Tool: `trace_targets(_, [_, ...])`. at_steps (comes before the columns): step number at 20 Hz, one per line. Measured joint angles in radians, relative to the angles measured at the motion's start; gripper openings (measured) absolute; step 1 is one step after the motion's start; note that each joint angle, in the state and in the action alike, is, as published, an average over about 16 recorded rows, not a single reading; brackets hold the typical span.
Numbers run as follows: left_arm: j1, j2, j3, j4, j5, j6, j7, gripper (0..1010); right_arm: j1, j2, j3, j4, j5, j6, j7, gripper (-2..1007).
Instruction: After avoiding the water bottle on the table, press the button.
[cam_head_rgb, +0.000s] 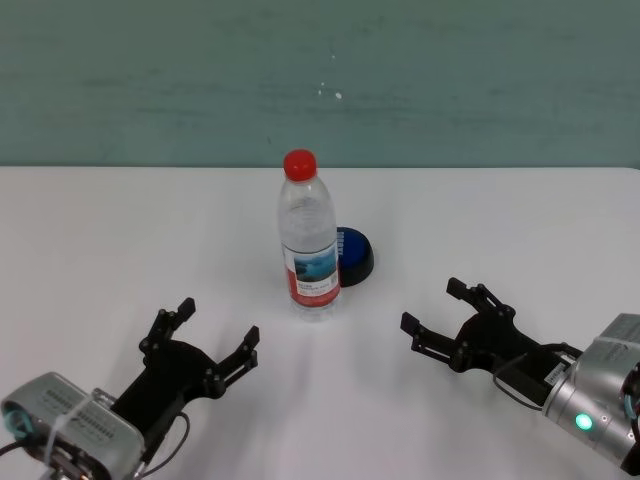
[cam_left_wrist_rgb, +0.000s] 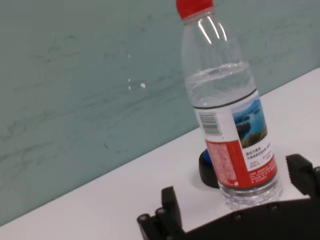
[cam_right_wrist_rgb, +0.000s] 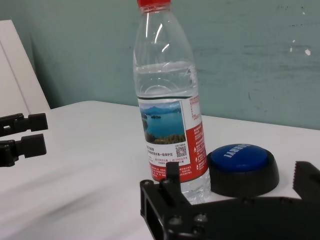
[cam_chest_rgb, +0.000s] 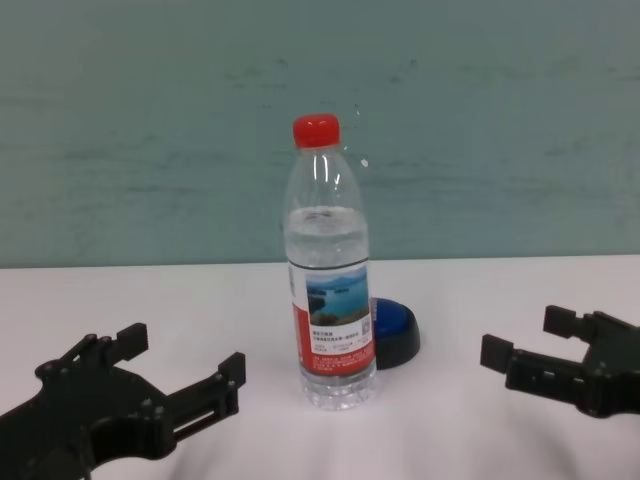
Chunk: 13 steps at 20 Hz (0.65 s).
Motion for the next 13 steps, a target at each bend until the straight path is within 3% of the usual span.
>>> trace_targets(13, [0.000, 0.000, 0.000, 0.000, 0.000, 0.000, 0.000, 1000, 0.000, 0.000, 0.000, 0.000, 0.000, 0.000, 0.000, 1003])
